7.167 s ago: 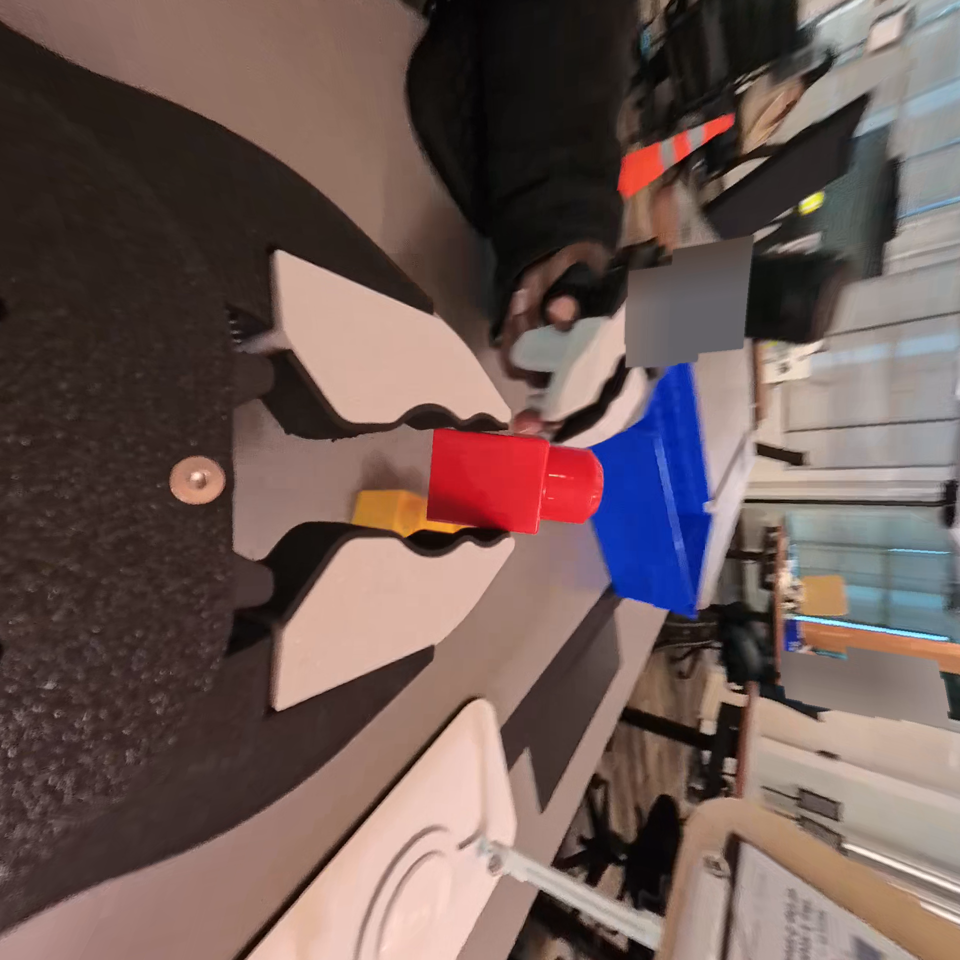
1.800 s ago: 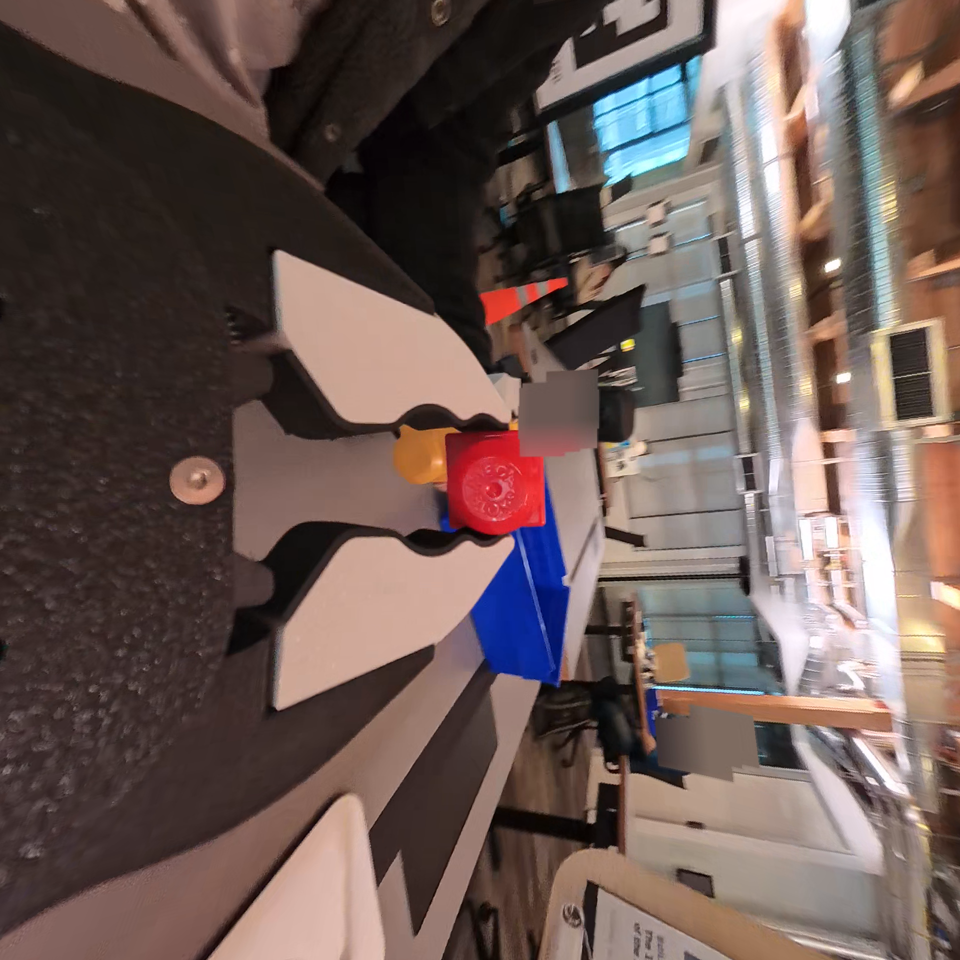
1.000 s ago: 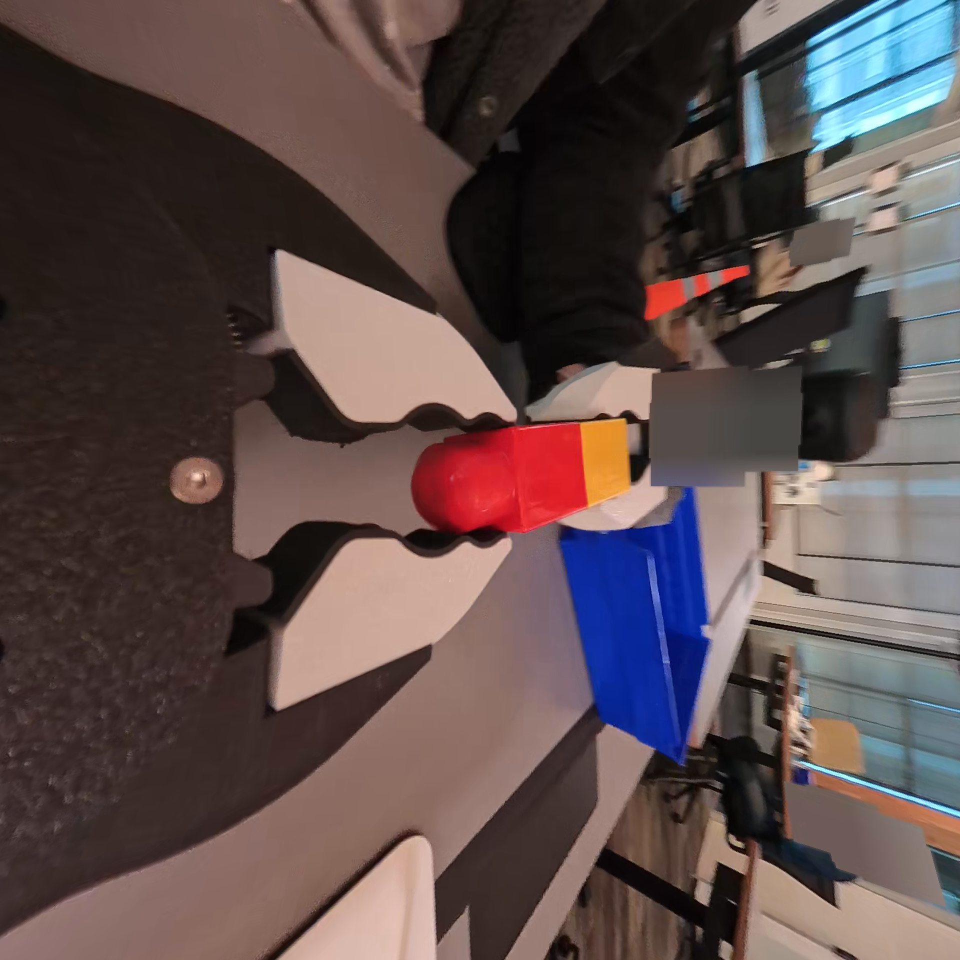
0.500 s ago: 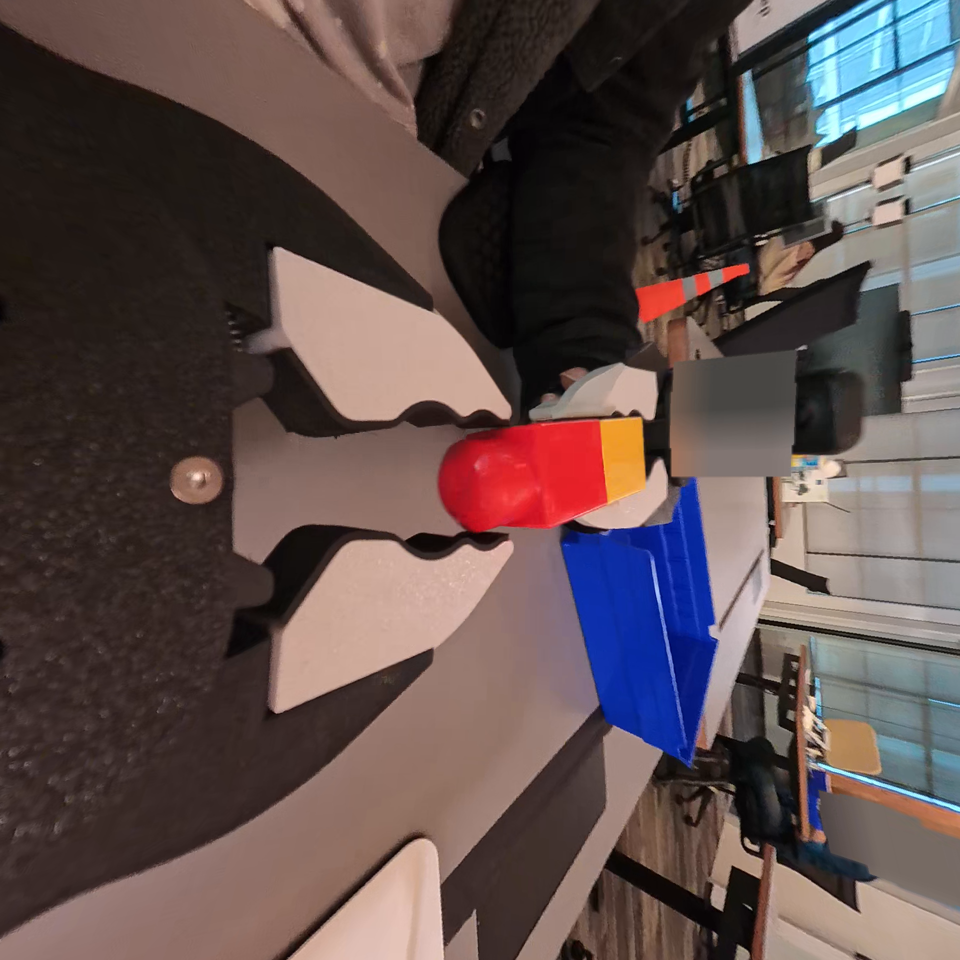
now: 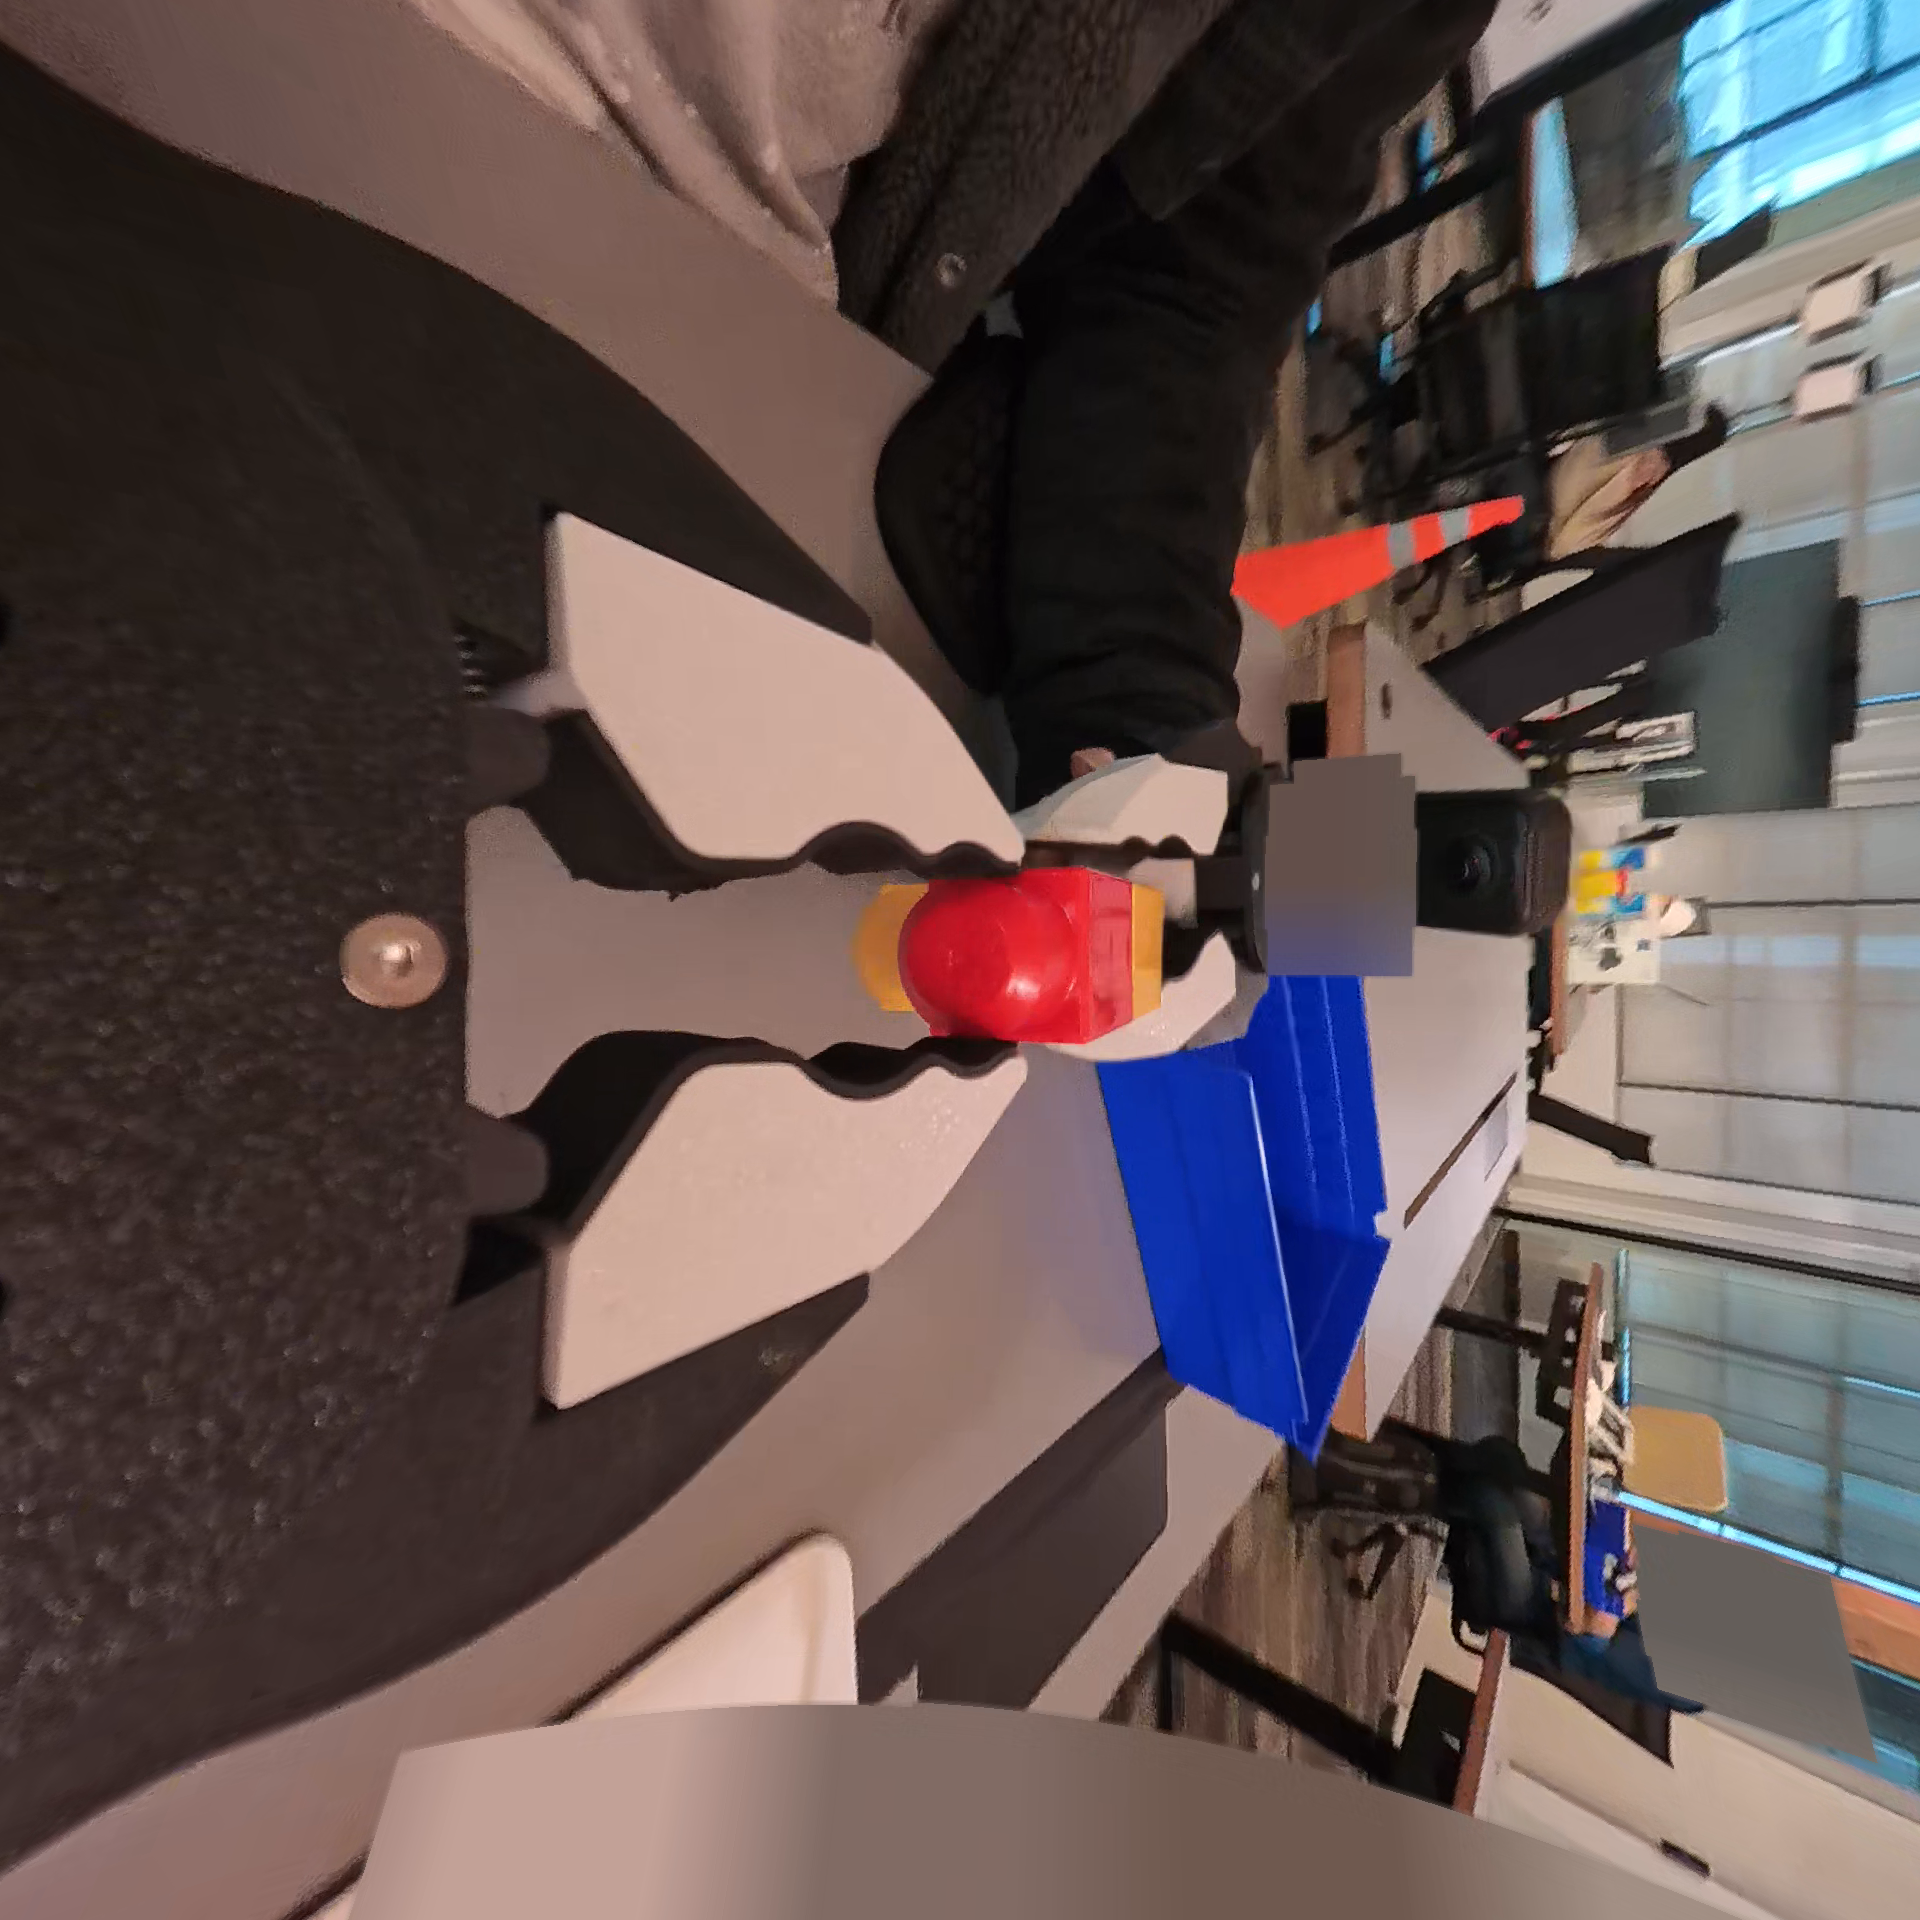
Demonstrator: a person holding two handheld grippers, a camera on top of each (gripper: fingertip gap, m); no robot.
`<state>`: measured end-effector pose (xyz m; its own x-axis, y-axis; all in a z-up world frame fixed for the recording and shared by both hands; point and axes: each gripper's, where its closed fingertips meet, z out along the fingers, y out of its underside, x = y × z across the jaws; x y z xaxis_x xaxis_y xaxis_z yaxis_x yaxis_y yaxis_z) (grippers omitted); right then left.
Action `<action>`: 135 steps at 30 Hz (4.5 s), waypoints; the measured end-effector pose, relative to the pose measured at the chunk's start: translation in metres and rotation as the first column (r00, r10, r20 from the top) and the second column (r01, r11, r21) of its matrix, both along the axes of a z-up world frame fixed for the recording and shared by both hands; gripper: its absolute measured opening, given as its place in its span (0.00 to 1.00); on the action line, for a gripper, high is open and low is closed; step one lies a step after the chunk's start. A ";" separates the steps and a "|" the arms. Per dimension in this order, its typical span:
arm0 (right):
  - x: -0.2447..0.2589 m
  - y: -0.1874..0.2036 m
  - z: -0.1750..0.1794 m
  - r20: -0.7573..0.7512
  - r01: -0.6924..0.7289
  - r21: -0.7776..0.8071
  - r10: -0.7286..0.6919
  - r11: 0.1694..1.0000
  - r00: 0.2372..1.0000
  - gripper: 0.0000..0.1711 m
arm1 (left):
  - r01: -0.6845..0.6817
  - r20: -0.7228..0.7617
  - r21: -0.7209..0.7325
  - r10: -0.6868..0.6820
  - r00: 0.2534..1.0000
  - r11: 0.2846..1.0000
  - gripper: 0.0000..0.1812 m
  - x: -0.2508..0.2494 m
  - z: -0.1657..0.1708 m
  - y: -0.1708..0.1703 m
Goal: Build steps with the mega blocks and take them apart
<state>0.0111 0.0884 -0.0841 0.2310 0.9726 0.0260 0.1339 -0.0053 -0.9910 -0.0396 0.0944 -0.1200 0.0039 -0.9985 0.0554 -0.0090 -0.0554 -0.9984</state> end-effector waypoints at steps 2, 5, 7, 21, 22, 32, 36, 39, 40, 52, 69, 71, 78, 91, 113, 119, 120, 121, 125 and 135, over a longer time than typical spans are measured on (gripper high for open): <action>0.021 0.008 0.016 0.046 0.051 0.041 -0.053 0.998 0.998 0.17 | -0.034 -0.001 0.004 0.034 0.999 0.999 0.26 -0.002 0.000 0.006; 0.069 0.030 0.035 0.204 0.160 0.090 -0.176 0.983 0.963 0.17 | -0.119 -0.006 0.003 0.119 0.993 0.993 0.20 -0.007 -0.002 0.021; 0.109 0.048 0.044 0.339 0.238 0.115 -0.263 0.964 0.903 0.17 | -0.188 -0.014 -0.002 0.188 0.982 0.982 0.14 -0.010 -0.004 0.032; 0.353 0.101 -0.012 0.836 0.620 0.022 -0.355 0.784 0.418 0.17 | -0.559 0.049 0.051 0.557 0.829 0.828 0.00 -0.043 0.003 0.084; 0.357 0.102 -0.023 0.841 0.624 0.010 -0.344 0.781 0.418 0.17 | -0.574 0.058 0.052 0.571 0.819 0.817 0.00 -0.045 0.003 0.085; 0.373 0.118 -0.094 0.935 0.627 -0.065 -0.172 0.776 0.310 0.17 | -0.597 0.025 0.092 0.597 0.802 0.797 0.00 -0.042 -0.009 0.090; 0.371 0.127 -0.099 0.951 0.623 -0.074 -0.132 0.779 0.279 0.17 | -0.588 0.012 0.099 0.590 0.807 0.803 0.00 -0.040 -0.013 0.089; 0.369 0.131 -0.099 0.953 0.622 -0.082 -0.121 0.779 0.277 0.17 | -0.579 0.002 0.101 0.582 0.813 0.809 0.00 -0.038 -0.016 0.089; 0.369 0.132 -0.099 0.954 0.622 -0.082 -0.120 0.778 0.275 0.17 | -0.576 -0.001 0.102 0.580 0.815 0.811 0.00 -0.038 -0.016 0.088; 0.289 0.143 0.024 0.626 0.597 0.164 -0.550 0.786 0.552 0.28 | -0.584 0.009 0.103 0.587 0.810 0.805 0.00 -0.039 -0.011 0.088; 0.091 0.062 0.016 -0.241 0.807 0.013 -0.782 0.590 0.575 0.11 | -0.639 0.040 0.091 0.638 0.769 0.764 0.00 -0.050 0.000 0.090; 0.092 0.067 0.000 -0.228 0.828 0.014 -0.804 0.561 0.548 0.04 | -0.648 0.043 0.095 0.648 0.761 0.755 0.00 -0.052 0.001 0.091; 0.117 0.081 -0.043 -0.120 0.869 0.034 -0.861 0.493 0.494 0.00 | -0.689 0.074 0.121 0.685 0.724 0.715 0.00 -0.065 0.018 0.093; 0.123 0.074 -0.027 -0.155 0.875 0.038 -0.862 0.483 0.483 0.00 | -0.983 -0.005 0.175 0.999 0.051 0.051 0.29 -0.358 0.075 0.107; 0.119 0.073 -0.031 -0.121 0.865 0.062 -0.857 0.497 0.501 0.00 | -0.994 -0.491 0.065 0.870 0.041 0.084 0.03 -0.357 -0.080 0.108; 0.119 0.074 -0.031 -0.120 0.866 0.058 -0.857 0.497 0.501 0.00 | -0.977 -0.510 0.098 0.852 0.115 0.191 0.03 -0.292 -0.079 0.049; 0.119 0.074 -0.031 -0.120 0.865 0.059 -0.857 0.498 0.501 0.00 | -0.973 -0.512 0.098 0.849 0.133 0.211 0.03 -0.280 -0.079 0.041; 0.118 0.073 -0.031 -0.121 0.865 0.060 -0.856 0.499 0.502 0.00 | -0.968 -0.511 0.095 0.846 0.151 0.230 0.03 -0.269 -0.079 0.035; 0.116 0.073 -0.031 -0.115 0.863 0.061 -0.855 0.502 0.506 0.00 | -0.962 -0.492 0.112 0.855 0.165 0.250 0.03 -0.229 -0.081 0.031; 0.115 0.072 -0.030 -0.110 0.860 0.057 -0.853 0.507 0.510 0.00 | -0.975 -0.480 0.020 0.857 0.186 0.223 0.02 -0.185 -0.080 0.058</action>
